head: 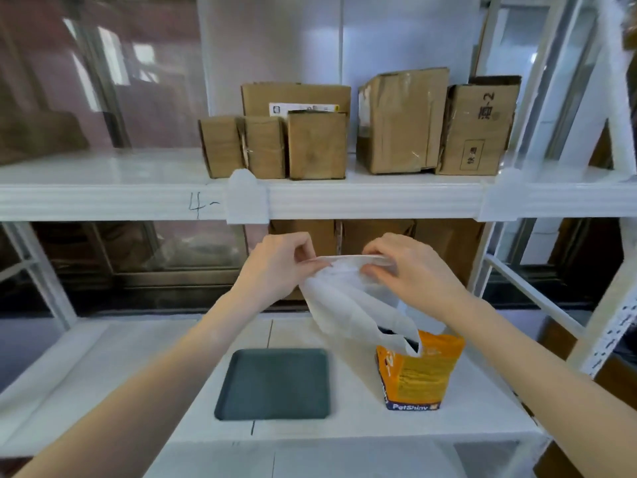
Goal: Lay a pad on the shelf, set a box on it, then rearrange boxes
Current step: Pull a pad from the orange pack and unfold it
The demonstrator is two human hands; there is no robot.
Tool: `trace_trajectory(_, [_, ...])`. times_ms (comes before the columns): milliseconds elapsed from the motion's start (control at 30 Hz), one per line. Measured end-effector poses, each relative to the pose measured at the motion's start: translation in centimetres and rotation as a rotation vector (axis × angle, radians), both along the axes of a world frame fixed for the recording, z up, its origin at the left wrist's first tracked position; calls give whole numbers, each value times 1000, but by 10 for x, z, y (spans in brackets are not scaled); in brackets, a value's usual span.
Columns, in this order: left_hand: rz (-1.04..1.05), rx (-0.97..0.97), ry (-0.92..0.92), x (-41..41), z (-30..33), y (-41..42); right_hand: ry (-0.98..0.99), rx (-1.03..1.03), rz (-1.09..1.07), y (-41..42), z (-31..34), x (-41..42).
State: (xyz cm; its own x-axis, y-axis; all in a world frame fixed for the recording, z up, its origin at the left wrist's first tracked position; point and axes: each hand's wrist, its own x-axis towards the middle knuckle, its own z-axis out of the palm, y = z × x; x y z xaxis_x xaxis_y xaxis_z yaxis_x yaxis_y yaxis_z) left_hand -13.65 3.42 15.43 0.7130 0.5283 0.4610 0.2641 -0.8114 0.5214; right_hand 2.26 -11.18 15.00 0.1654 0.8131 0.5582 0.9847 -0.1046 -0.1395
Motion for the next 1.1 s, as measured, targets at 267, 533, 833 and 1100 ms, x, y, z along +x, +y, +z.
trace_trajectory(267, [152,-117,-225,-101,8,28,-15,-27,37,30,9,-89])
trace_trajectory(533, [231,-43,-273,-167,14,34,-88,-82,34,36,12,-155])
trace_trajectory(833, [228,101,-217,-193,21,25,-49,-77,56,35,12,-215])
trace_trajectory(1100, [182,241,-203,-204,26,22,168,-87,72,40,10,-232])
